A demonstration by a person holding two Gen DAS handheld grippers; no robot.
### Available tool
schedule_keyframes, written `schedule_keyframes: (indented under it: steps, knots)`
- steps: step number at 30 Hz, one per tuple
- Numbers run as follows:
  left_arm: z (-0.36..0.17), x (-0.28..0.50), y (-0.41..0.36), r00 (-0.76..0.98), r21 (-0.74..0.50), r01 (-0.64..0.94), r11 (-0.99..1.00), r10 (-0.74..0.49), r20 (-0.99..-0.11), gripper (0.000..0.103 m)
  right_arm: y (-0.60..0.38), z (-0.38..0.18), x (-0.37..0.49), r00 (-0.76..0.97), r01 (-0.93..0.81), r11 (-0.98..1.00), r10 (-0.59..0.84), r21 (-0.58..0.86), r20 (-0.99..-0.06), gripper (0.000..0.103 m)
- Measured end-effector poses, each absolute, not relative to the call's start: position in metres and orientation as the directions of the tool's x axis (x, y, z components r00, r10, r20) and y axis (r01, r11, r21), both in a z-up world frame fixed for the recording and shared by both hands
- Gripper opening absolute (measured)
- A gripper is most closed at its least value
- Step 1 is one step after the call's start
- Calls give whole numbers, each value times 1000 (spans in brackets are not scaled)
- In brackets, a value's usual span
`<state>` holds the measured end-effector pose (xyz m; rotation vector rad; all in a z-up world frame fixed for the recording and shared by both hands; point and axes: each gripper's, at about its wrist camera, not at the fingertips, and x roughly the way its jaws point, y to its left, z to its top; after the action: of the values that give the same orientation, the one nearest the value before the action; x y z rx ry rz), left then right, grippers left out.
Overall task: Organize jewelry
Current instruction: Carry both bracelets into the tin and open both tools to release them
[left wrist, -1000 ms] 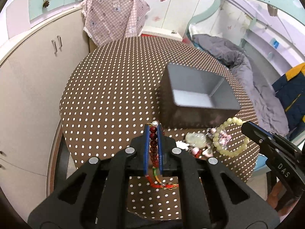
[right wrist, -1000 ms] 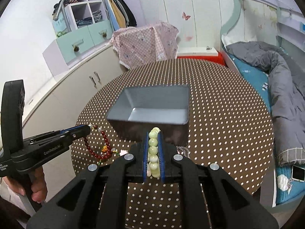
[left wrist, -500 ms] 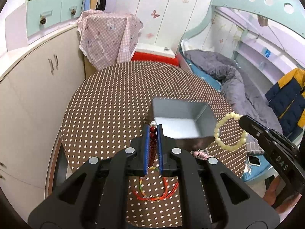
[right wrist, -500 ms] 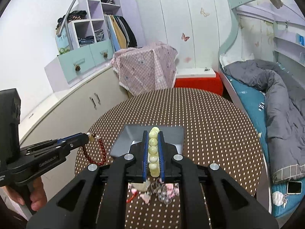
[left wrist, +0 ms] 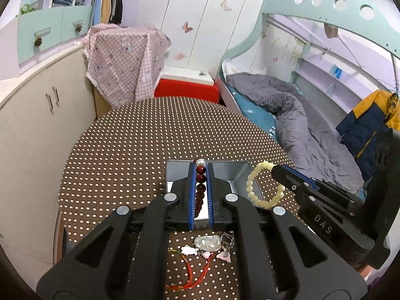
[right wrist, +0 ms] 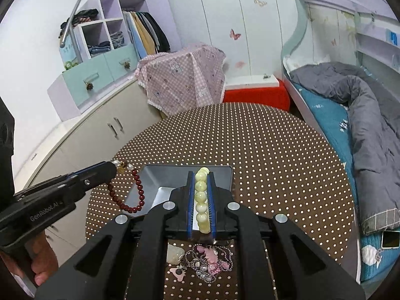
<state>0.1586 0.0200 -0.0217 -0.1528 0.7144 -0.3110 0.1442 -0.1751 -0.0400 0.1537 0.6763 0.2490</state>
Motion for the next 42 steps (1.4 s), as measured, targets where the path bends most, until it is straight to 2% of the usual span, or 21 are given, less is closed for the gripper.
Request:
schedule_keyframes:
  steps: [10,14,15,17,18,19,20,21,22,42]
  knots:
    - [-51,183,7,652,-219,241,945,-325,-685,8,-180,-50,155,722,-165,958,280,236,-633,12]
    - [-54,184,8,650,-210,229,950,-310,-694,9,-183,-47,153,735,-148,965,253,216,-629,39]
    - [-54,184,8,648,-207,228,951,-307,-697,9,-184,-47,152,737,-145,966,249,213,-628,44]
    - [-56,184,11,646,-197,221,955,-295,-704,10,-186,-47,150,739,-142,967,245,210,-627,45]
    - [-56,185,12,642,-195,218,956,-291,-709,12,-187,-48,150,738,-142,968,244,209,-629,46]
    - [-57,184,13,640,-198,215,956,-291,-711,23,-187,-48,150,738,-141,968,241,206,-630,47]
    - [-58,184,15,639,-202,208,957,-289,-713,38,-187,-49,149,738,-138,970,237,202,-632,47]
    - [-58,184,16,642,-203,199,959,-284,-712,47,-188,-49,149,736,-138,970,236,201,-634,48]
    - [-58,185,17,647,-202,194,960,-280,-709,51,-188,-50,149,735,-138,970,236,201,-636,48]
    - [-56,170,29,660,-178,181,967,-253,-707,51,-190,-49,135,737,-135,974,222,183,-639,51]
